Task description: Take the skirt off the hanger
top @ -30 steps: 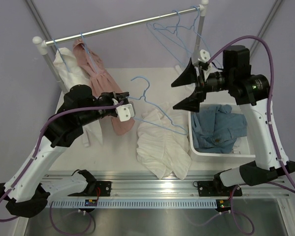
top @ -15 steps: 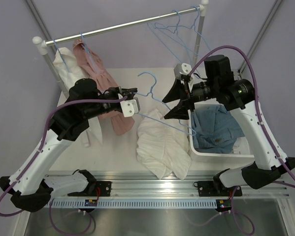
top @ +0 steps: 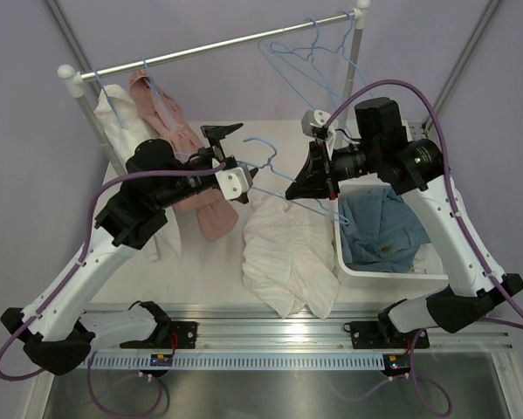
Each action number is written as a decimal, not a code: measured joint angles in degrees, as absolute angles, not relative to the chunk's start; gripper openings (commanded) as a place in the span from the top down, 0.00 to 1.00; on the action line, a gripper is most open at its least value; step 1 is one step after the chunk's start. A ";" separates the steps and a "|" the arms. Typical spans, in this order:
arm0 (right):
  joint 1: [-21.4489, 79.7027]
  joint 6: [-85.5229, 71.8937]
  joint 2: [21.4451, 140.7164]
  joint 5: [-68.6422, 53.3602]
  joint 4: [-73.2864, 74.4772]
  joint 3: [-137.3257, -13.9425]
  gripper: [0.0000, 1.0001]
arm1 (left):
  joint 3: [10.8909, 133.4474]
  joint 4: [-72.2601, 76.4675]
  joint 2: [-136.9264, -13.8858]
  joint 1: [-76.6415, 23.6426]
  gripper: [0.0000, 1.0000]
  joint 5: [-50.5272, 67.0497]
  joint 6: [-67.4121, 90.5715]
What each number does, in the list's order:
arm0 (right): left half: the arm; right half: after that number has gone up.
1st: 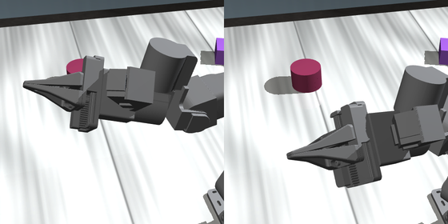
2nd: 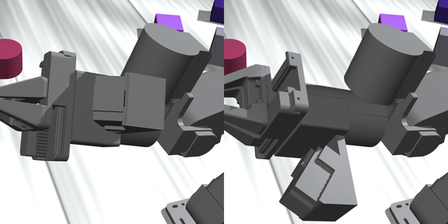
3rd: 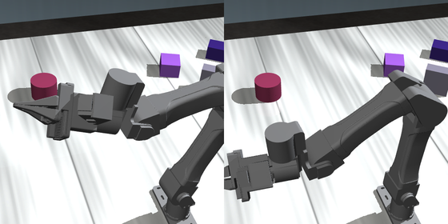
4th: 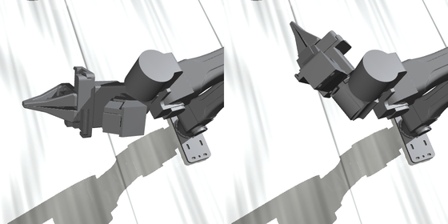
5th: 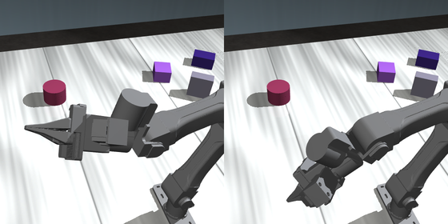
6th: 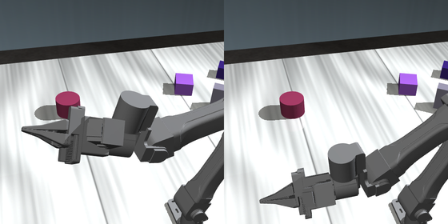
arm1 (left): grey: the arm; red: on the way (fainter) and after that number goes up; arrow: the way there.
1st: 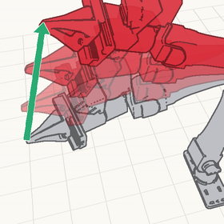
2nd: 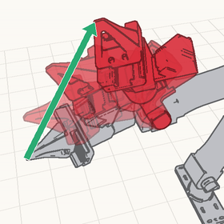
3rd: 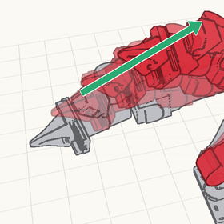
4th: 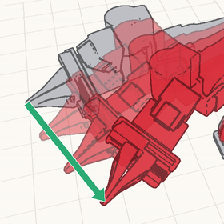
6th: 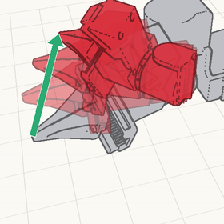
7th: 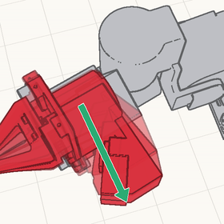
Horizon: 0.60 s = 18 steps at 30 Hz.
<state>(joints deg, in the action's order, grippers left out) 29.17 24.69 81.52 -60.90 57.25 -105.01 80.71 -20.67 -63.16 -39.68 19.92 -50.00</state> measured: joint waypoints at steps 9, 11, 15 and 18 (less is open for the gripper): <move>15.40 18.55 81.38 -64.84 52.90 -105.08 1.00 | 79.05 -11.86 -59.00 -39.68 0.01 13.17 -48.49; 14.09 17.91 81.25 -64.58 52.25 -105.08 1.00 | 78.96 -11.00 -57.23 -39.68 0.01 11.31 -48.14; 13.74 14.17 80.73 -61.10 48.93 -104.22 1.00 | 78.61 -10.44 -53.78 -39.68 0.01 8.93 -46.06; 13.74 8.19 82.02 -57.10 44.38 -104.68 1.00 | 75.64 -10.50 -50.65 -39.68 0.01 8.78 -42.19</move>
